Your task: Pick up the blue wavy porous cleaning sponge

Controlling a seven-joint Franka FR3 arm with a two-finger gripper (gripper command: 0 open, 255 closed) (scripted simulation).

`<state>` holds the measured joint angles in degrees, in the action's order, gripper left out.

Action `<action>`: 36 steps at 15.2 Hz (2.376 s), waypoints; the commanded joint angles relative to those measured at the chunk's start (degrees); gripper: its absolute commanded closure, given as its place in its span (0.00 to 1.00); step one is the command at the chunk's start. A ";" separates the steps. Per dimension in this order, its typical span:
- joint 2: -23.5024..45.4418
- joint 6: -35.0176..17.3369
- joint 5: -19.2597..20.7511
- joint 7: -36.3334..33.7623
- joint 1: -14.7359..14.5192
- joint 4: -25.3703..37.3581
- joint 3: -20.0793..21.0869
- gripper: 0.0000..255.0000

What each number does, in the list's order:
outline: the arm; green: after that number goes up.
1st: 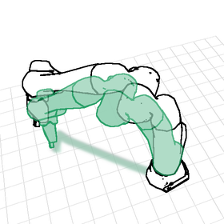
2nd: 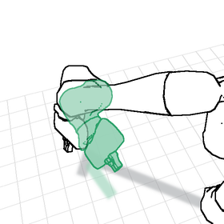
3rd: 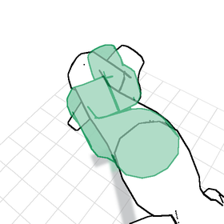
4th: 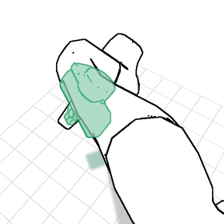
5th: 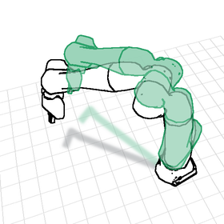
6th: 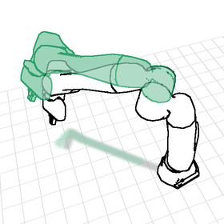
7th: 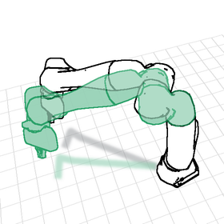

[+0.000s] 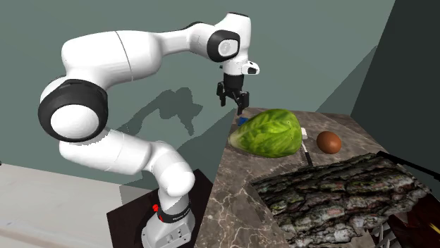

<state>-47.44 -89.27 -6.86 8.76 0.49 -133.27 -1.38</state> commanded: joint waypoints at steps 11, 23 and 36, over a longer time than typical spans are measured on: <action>19.44 -14.38 2.42 0.27 -1.83 6.20 5.50 0.00; 21.03 -21.10 2.58 0.38 -2.02 1.16 6.11 1.00; 21.07 -17.29 2.72 0.25 -1.95 5.00 6.00 1.00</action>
<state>-26.33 -107.41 -4.19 8.95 -1.50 -129.04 4.71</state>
